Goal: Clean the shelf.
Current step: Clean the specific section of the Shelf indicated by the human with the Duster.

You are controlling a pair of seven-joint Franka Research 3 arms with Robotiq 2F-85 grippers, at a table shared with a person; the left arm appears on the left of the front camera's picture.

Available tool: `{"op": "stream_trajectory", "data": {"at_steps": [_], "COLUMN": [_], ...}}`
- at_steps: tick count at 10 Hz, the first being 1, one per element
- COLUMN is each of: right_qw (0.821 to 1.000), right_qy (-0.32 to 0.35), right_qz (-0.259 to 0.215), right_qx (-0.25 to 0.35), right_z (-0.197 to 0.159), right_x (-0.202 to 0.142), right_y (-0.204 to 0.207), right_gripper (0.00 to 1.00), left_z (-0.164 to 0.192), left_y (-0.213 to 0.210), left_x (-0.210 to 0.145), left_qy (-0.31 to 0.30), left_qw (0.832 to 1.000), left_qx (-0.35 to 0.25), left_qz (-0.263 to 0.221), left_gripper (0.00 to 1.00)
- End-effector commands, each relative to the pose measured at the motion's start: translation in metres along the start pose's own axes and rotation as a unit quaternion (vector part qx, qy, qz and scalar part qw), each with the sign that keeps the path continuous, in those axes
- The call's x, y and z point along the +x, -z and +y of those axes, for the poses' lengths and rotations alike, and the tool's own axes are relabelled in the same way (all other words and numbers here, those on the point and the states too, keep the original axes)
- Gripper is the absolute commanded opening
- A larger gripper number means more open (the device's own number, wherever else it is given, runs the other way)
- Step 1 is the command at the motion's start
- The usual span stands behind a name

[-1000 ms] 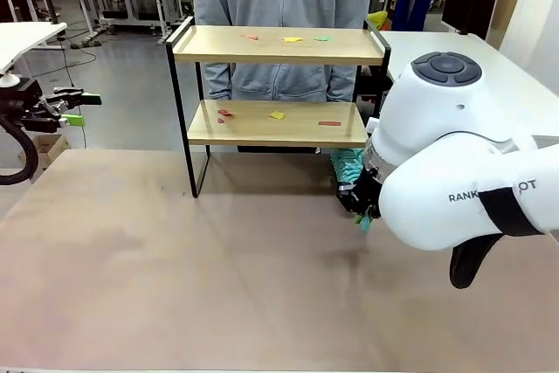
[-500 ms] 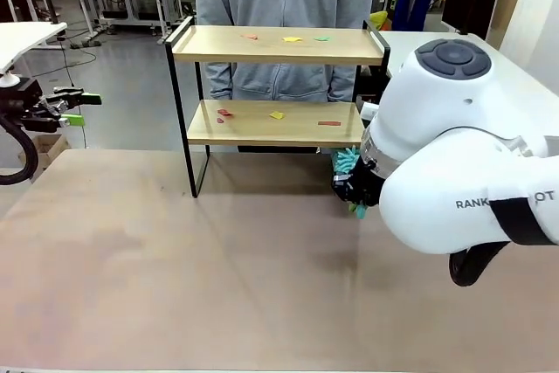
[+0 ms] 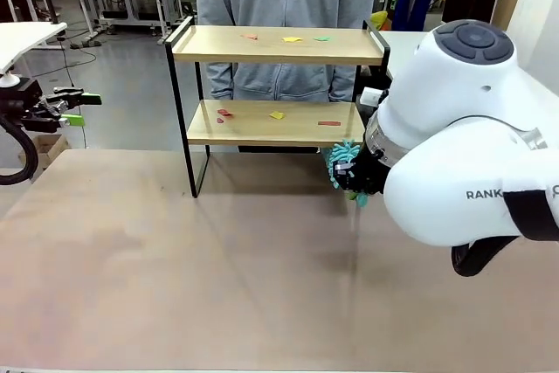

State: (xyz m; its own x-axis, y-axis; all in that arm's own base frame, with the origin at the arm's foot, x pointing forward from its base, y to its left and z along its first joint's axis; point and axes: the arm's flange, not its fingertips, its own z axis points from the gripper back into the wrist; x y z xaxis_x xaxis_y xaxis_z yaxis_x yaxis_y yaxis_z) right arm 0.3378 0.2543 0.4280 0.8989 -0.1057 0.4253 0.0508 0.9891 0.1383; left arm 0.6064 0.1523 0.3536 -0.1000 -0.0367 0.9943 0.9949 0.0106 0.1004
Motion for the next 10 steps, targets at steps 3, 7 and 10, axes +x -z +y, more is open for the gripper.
{"op": "stream_trajectory", "data": {"at_steps": [3, 7, 10], "right_qw": [0.989, 0.949, 0.906], "right_qy": [-0.116, -0.249, -0.332], "right_qz": [0.036, 0.072, 0.1], "right_qx": [0.089, 0.182, 0.242], "right_z": [-0.044, -0.084, -0.131], "right_x": [-0.025, -0.037, -0.053], "right_y": [-0.02, -0.035, -0.059], "right_gripper": [0.14, 0.14, 0.14], "left_z": [0.0, 0.0, 0.0], "left_y": [0.0, 0.0, 0.0], "left_x": [0.002, 0.002, 0.002], "left_qy": [0.003, 0.003, 0.003], "left_qw": [1.0, 1.0, 1.0], "left_qx": [0.0, 0.0, 0.0], "left_qz": [-0.001, -0.001, -0.001], "left_gripper": [1.0, 1.0, 1.0]}}
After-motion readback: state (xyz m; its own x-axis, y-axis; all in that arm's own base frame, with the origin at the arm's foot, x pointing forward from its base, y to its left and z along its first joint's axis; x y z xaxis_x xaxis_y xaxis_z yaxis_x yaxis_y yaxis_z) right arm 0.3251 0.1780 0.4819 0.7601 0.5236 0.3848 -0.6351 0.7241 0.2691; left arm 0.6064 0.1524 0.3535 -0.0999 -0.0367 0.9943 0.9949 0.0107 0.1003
